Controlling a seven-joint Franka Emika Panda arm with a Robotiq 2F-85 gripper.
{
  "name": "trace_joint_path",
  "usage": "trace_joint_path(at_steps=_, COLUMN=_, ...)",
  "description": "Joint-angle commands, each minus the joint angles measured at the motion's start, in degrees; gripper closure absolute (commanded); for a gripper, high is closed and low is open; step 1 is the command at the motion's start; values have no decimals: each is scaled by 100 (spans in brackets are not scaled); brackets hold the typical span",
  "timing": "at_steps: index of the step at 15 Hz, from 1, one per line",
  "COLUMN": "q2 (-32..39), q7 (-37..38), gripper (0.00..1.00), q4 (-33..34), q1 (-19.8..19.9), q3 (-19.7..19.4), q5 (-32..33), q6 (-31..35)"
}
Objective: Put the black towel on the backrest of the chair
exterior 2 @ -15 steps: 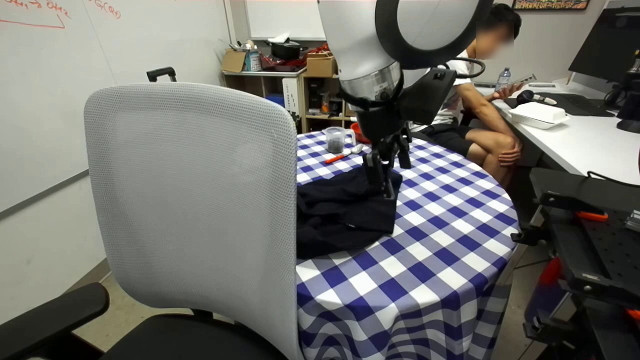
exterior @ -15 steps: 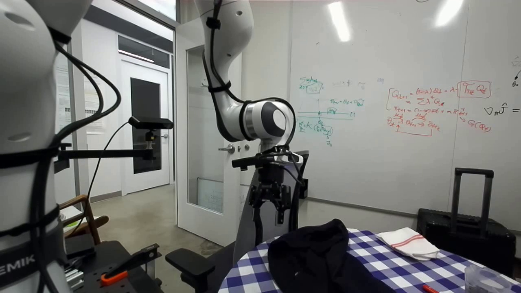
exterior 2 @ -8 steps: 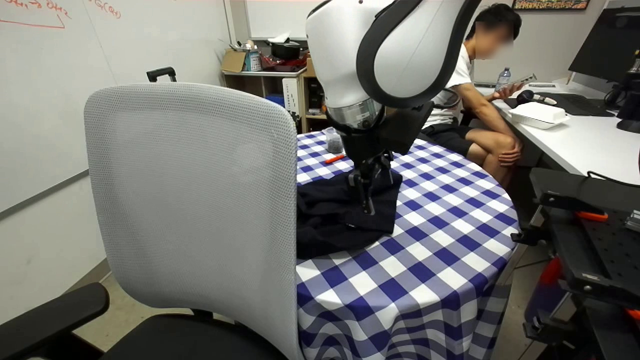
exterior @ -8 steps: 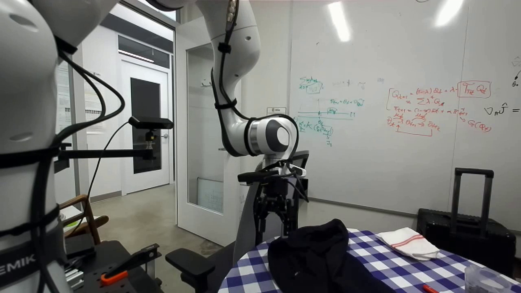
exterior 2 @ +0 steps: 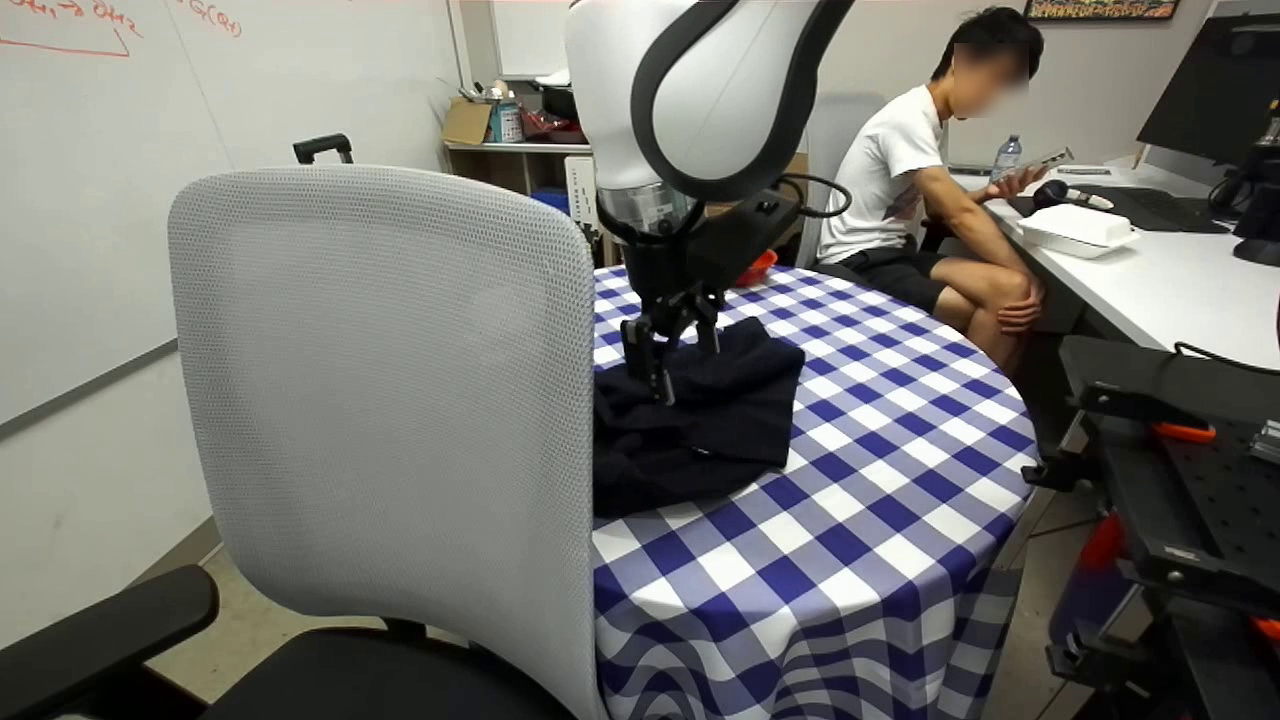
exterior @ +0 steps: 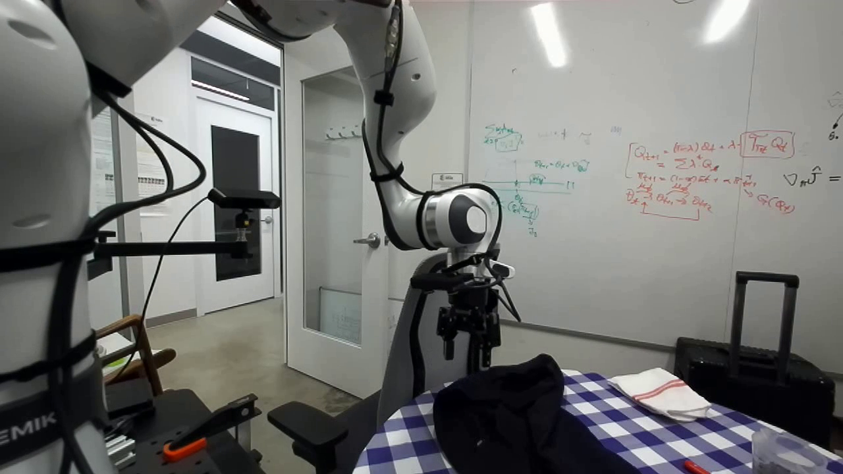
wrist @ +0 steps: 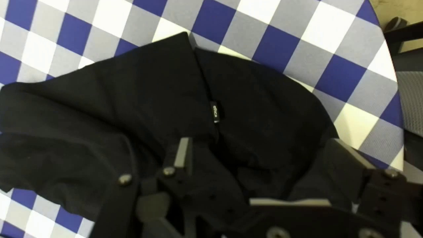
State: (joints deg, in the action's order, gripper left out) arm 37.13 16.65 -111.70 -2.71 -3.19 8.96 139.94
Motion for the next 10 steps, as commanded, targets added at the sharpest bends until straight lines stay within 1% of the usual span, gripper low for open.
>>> trace_joint_path(at_steps=1, q2=428, q7=-455, gripper=0, q4=612, q1=151, q3=108, q5=-395, q6=29)
trace_joint_path(at_steps=6, q2=936, q7=-867, gripper=0, q4=1241, q1=259, q3=204, q5=-584, q6=-86)
trace_joint_path(at_steps=10, q2=1162, q7=-1123, gripper=0, q4=1495, q1=281, q3=252, q5=-604, q6=-279)
